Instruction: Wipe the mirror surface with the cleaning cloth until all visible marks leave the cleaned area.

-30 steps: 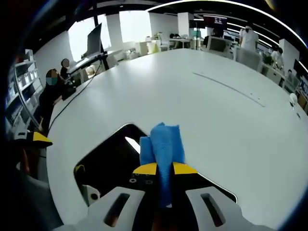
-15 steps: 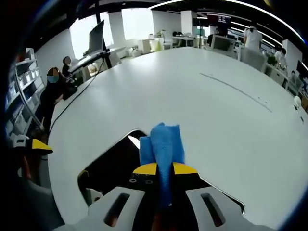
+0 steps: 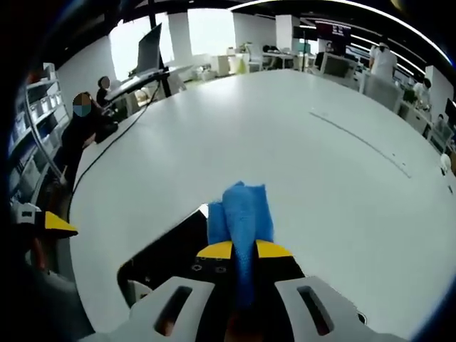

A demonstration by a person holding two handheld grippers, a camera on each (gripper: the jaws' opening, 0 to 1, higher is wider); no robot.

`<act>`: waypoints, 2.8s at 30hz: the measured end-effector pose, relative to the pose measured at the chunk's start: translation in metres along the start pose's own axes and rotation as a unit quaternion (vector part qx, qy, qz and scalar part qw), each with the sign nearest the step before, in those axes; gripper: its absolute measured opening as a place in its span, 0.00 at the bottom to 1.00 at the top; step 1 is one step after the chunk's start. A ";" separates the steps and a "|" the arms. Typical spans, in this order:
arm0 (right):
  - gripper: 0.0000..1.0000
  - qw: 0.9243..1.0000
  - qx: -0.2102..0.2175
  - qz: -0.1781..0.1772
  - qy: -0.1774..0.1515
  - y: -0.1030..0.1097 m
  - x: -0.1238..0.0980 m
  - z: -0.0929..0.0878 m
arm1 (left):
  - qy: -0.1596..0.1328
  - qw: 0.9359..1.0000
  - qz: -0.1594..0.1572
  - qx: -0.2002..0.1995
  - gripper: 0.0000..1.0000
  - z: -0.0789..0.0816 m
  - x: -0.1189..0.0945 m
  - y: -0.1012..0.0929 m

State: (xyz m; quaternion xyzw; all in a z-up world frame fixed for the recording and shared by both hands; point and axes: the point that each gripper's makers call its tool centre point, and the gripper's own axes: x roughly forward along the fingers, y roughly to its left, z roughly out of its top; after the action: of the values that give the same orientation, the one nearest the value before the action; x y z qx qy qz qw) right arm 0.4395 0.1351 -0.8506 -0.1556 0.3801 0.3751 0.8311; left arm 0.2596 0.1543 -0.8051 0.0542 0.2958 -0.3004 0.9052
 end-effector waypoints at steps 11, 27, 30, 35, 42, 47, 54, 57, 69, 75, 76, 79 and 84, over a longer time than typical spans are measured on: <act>0.05 1.000 0.020 0.014 0.003 0.014 0.012 0.015 | 0.002 1.000 -0.001 -0.002 1.00 -0.001 0.000 0.000; 0.04 1.000 -0.013 0.015 0.012 0.019 0.016 0.019 | 0.002 1.000 -0.004 -0.002 1.00 0.001 -0.001 -0.002; 0.04 1.000 -0.018 0.018 0.011 0.018 0.017 0.020 | 0.003 1.000 -0.003 -0.001 1.00 0.000 0.000 -0.001; 0.04 0.999 -0.029 0.017 0.006 0.019 0.017 0.019 | 0.006 1.000 -0.002 -0.001 1.00 -0.001 -0.001 -0.001; 0.04 0.999 -0.034 0.024 0.006 0.023 0.015 0.016 | 0.008 1.000 -0.002 0.000 1.00 -0.002 0.000 -0.001; 0.05 0.999 -0.036 0.028 0.002 0.032 0.010 0.012 | 0.006 1.000 0.000 0.000 1.00 -0.001 0.000 -0.001; 0.05 0.998 -0.047 0.034 -0.001 0.042 0.006 0.007 | 0.003 1.000 0.002 0.002 1.00 -0.001 0.000 0.000; 0.05 0.998 -0.054 0.035 -0.003 0.045 0.005 0.004 | 0.005 1.000 0.004 0.001 1.00 -0.001 0.001 0.000; 0.05 0.996 -0.067 0.054 0.000 0.061 -0.002 -0.005 | 0.007 1.000 0.006 0.003 1.00 -0.001 0.000 0.000; 0.05 0.995 -0.077 0.067 -0.005 0.065 -0.005 -0.009 | 0.008 1.000 0.006 0.003 1.00 -0.001 0.001 0.000; 0.05 0.995 -0.078 0.069 -0.005 0.066 -0.005 -0.009 | 0.007 1.000 0.006 0.003 1.00 -0.001 0.001 -0.001; 0.05 0.993 -0.082 0.082 -0.006 0.071 -0.007 -0.012 | 0.009 1.000 0.007 0.004 1.00 -0.001 0.001 -0.001; 0.05 0.992 -0.085 0.091 -0.008 0.073 -0.007 -0.013 | 0.009 1.000 0.007 0.006 1.00 -0.001 0.002 -0.001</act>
State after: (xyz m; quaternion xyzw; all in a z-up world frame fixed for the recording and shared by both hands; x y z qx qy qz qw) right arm 0.3757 0.1731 -0.8522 -0.1876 0.3525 0.4816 0.7801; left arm 0.2595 0.1528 -0.8070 0.0641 0.3020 -0.2951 0.9042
